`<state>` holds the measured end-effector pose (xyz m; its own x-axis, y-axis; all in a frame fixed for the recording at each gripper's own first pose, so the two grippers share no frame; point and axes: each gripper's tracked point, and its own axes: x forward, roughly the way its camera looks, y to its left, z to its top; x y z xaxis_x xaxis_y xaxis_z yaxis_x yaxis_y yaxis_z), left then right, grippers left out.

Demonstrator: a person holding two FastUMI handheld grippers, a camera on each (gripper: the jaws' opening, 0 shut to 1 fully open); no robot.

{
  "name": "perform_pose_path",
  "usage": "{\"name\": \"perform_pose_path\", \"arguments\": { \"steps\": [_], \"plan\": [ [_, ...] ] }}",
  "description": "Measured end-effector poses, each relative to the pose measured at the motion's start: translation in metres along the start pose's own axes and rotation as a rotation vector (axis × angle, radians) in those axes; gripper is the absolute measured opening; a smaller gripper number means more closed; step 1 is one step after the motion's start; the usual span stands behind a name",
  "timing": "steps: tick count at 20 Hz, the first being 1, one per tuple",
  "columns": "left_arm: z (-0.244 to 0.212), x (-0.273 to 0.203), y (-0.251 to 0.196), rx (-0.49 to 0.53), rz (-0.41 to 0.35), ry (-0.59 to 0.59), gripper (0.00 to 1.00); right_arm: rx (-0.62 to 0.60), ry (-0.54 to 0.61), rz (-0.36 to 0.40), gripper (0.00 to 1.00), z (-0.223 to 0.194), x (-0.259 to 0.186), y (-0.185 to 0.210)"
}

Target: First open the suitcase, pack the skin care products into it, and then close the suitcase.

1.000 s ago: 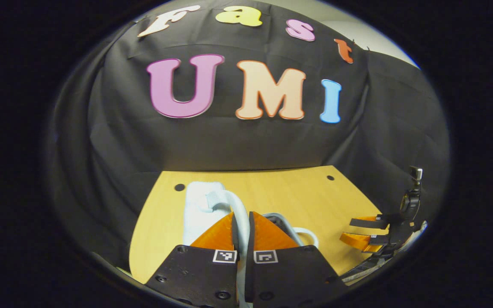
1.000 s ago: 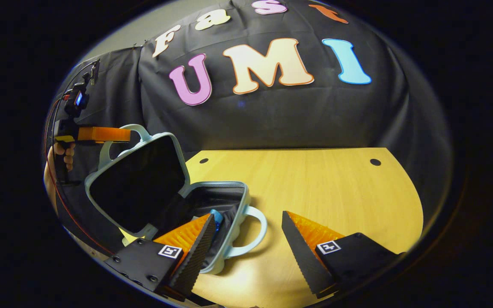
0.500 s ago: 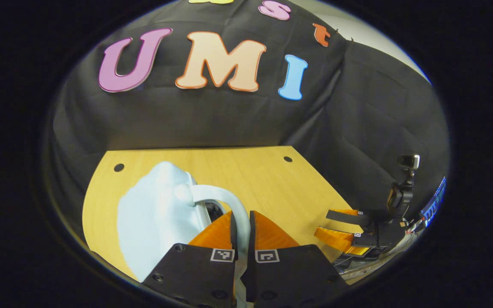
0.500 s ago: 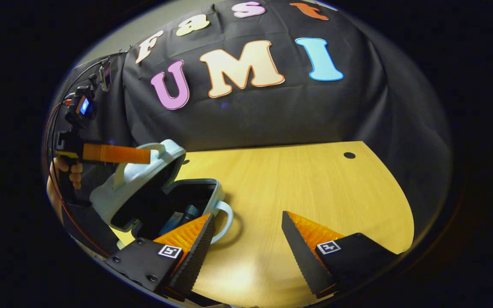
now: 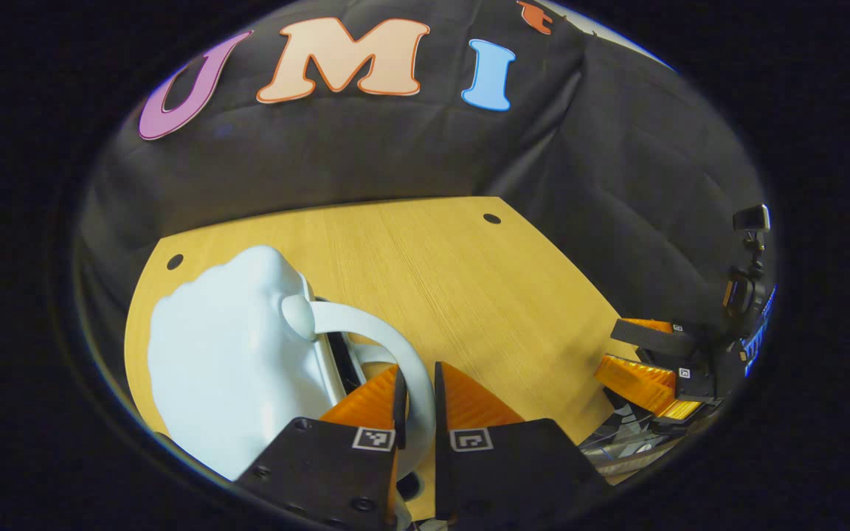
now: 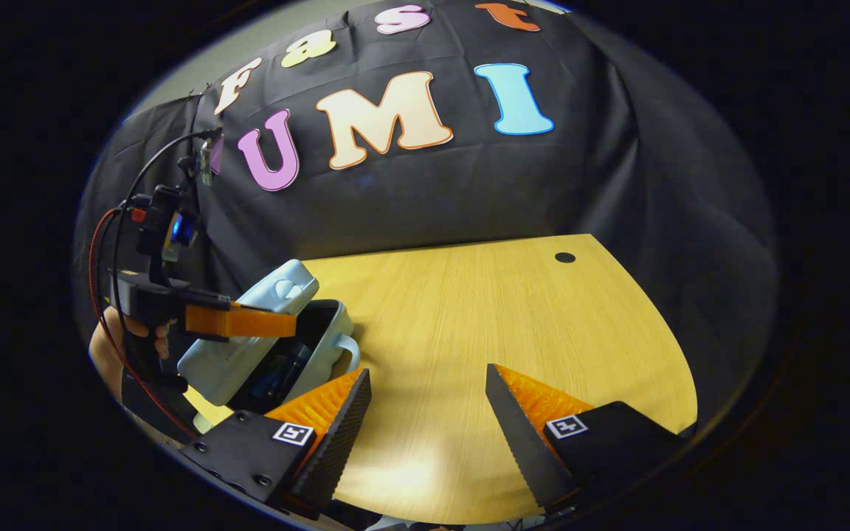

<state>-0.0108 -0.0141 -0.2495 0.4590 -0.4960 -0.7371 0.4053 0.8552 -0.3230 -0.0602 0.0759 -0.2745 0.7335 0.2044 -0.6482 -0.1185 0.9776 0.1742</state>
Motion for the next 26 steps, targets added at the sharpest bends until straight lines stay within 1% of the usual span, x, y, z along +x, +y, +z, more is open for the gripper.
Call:
{"name": "perform_pose_path", "arguments": {
  "steps": [3,4,5,7,9,11,12,14,15,16,18,20,21,23,24,26],
  "plan": [
    [0.003,0.004,-0.018,-0.009,0.025,-0.055,0.77,0.002,-0.02,0.018,0.98,0.007,-0.007,-0.01],
    [0.008,0.001,-0.023,-0.006,0.047,-0.088,0.78,0.003,-0.03,0.033,0.98,0.011,-0.009,-0.012],
    [0.015,-0.003,-0.027,-0.006,0.077,-0.138,0.85,0.0,-0.051,0.048,0.98,0.021,-0.013,-0.012],
    [0.035,-0.018,-0.036,-0.017,0.143,-0.262,0.89,-0.027,-0.112,0.065,0.98,0.046,-0.019,-0.013],
    [0.06,-0.046,-0.039,-0.023,0.216,-0.417,0.95,-0.06,-0.208,0.06,0.98,0.083,-0.027,-0.011],
    [0.082,-0.077,-0.037,0.002,0.273,-0.548,0.94,-0.079,-0.33,0.041,0.98,0.126,-0.042,-0.003],
    [0.091,-0.091,-0.034,0.022,0.295,-0.589,0.95,-0.075,-0.397,0.031,0.98,0.148,-0.051,0.002],
    [0.101,-0.116,-0.023,0.076,0.352,-0.633,0.94,-0.06,-0.532,0.015,0.98,0.191,-0.07,0.017],
    [0.106,-0.129,-0.015,0.091,0.383,-0.649,0.94,-0.049,-0.581,0.005,0.94,0.206,-0.077,0.023],
    [0.113,-0.14,-0.009,0.102,0.397,-0.673,0.94,-0.045,-0.621,0.004,0.97,0.218,-0.086,0.031],
    [0.126,-0.158,-0.001,0.092,0.403,-0.723,0.94,-0.068,-0.676,0.018,0.97,0.232,-0.1,0.051],
    [0.133,-0.175,0.004,0.085,0.396,-0.754,0.94,-0.09,-0.722,0.005,0.98,0.244,-0.108,0.062],
    [0.136,-0.182,0.01,0.086,0.405,-0.767,0.94,-0.092,-0.728,0.007,0.94,0.244,-0.108,0.071],
    [0.141,-0.198,0.018,0.097,0.42,-0.805,0.94,-0.098,-0.736,0.02,0.94,0.243,-0.11,0.088],
    [0.141,-0.204,0.023,0.095,0.429,-0.822,0.94,-0.106,-0.737,0.021,0.98,0.244,-0.105,0.094],
    [0.142,-0.212,0.027,0.092,0.428,-0.844,0.94,-0.125,-0.739,0.026,0.98,0.245,-0.104,0.104]
  ]
}}
